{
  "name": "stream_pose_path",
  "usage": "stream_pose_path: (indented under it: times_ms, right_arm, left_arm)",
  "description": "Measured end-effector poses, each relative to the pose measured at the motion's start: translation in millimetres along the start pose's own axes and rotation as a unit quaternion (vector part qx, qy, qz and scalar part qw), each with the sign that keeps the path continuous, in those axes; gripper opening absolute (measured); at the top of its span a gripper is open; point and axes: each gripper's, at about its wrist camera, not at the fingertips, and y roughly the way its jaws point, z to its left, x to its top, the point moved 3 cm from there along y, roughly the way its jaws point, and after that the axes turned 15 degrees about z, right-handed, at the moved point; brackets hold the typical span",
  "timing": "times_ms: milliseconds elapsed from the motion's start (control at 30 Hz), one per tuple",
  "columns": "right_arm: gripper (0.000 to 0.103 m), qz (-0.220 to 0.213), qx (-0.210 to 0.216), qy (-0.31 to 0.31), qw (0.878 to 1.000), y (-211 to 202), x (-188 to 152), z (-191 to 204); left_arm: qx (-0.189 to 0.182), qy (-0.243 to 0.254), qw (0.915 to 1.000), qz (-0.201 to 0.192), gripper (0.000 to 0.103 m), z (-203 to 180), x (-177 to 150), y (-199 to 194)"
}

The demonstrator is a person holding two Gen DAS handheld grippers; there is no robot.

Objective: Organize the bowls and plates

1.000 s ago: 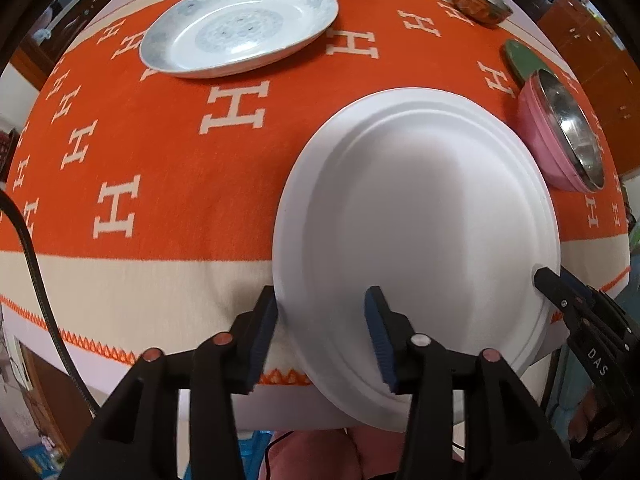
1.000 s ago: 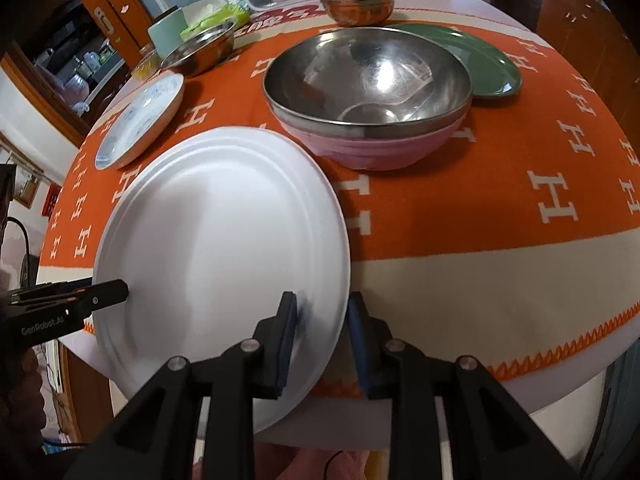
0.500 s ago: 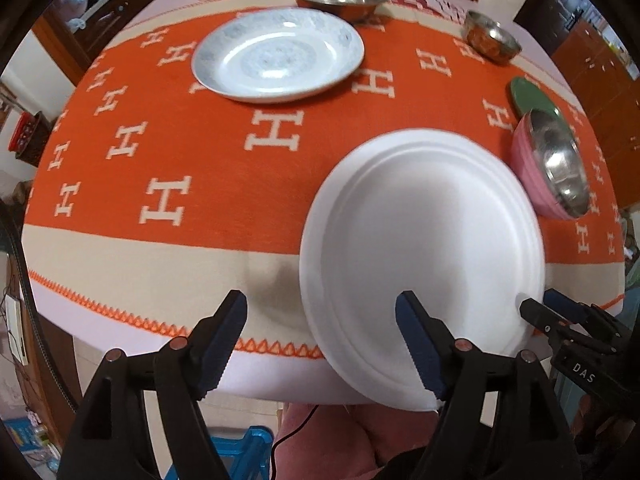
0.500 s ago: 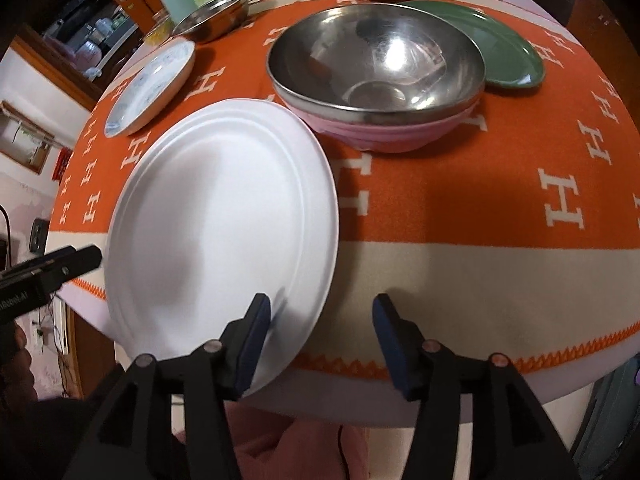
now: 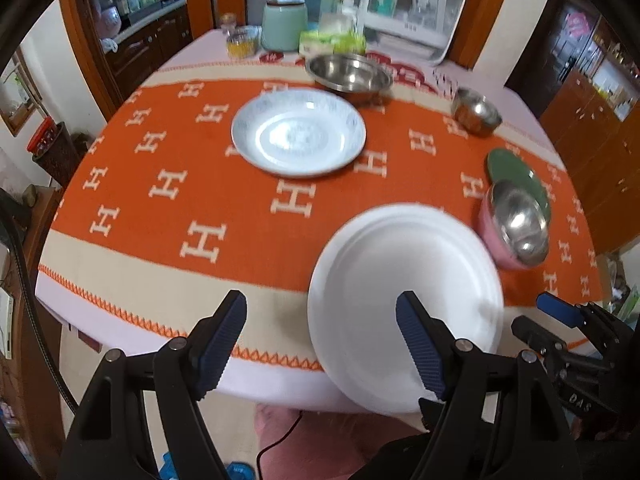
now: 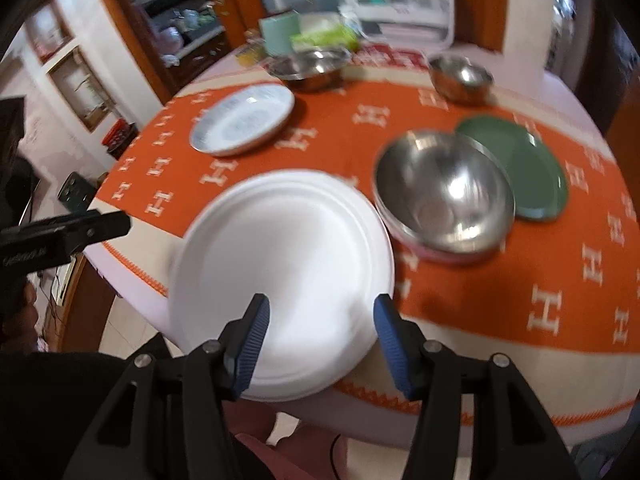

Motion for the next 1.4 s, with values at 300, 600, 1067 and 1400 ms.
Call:
stream_pose_path:
  times_ms: [300, 600, 1067, 1400]
  right_arm:
    - [0.055, -0.064, -0.028, -0.017, 0.997, -28, 28, 28]
    - [0.055, -0.091, -0.042, 0.042, 0.994, -30, 46, 51]
    - [0.055, -0.117, -0.061, 0.136, 0.982, -21, 68, 103]
    - [0.055, -0.128, -0.034, 0.213, 0.968, -3, 85, 121]
  left_arm:
    - [-0.033, 0.027, 0.9972, -0.061, 0.077, 15, 21, -31]
    - [-0.049, 0.073, 0.9931, -0.078, 0.080, 51, 53, -54]
    - [-0.080, 0.149, 0.9843, -0.050, 0.080, 102, 104, -60]
    - [-0.086, 0.208, 0.9738, -0.030, 0.080, 122, 150, -45]
